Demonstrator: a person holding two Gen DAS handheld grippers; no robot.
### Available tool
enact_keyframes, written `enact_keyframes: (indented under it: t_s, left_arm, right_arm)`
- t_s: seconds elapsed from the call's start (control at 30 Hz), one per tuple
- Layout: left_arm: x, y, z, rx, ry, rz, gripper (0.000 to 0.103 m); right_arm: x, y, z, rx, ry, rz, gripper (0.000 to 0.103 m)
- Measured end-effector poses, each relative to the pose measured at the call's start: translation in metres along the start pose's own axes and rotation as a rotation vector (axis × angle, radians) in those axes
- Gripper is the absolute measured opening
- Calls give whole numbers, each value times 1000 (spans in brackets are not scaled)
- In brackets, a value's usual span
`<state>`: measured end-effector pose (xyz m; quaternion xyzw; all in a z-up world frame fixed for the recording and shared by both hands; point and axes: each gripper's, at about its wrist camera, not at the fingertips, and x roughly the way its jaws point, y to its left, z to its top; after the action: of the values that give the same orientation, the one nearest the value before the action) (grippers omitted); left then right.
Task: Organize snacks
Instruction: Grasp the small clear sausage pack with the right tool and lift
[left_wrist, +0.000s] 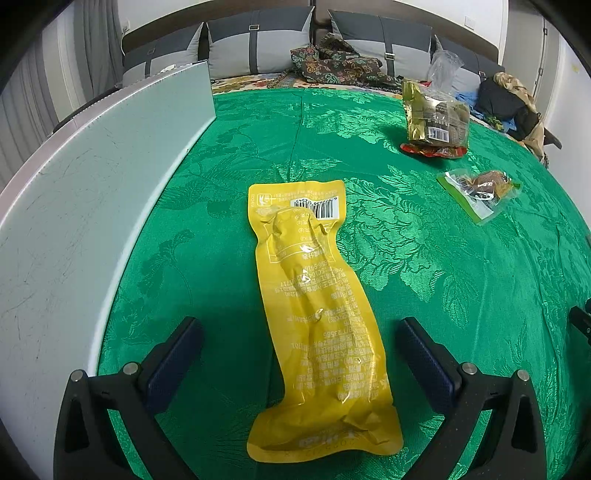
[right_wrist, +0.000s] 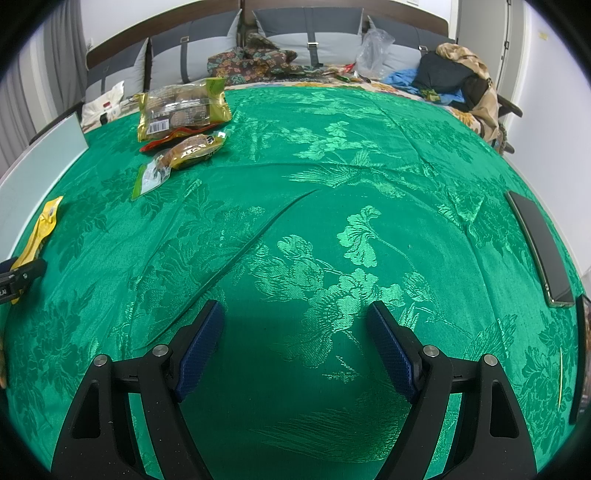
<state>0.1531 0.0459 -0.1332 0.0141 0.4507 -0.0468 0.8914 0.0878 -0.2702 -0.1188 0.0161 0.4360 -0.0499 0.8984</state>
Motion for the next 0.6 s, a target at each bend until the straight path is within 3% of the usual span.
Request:
enact_keyframes:
  t_s: [0.47, 0.6]
  left_arm:
    - [0, 0, 0, 0, 0, 0, 103]
    - [0, 0, 0, 0, 0, 0, 103]
  right_arm:
    - [2, 0, 6, 18, 27, -7, 84]
    - [15, 6, 46, 143, 50, 137, 84]
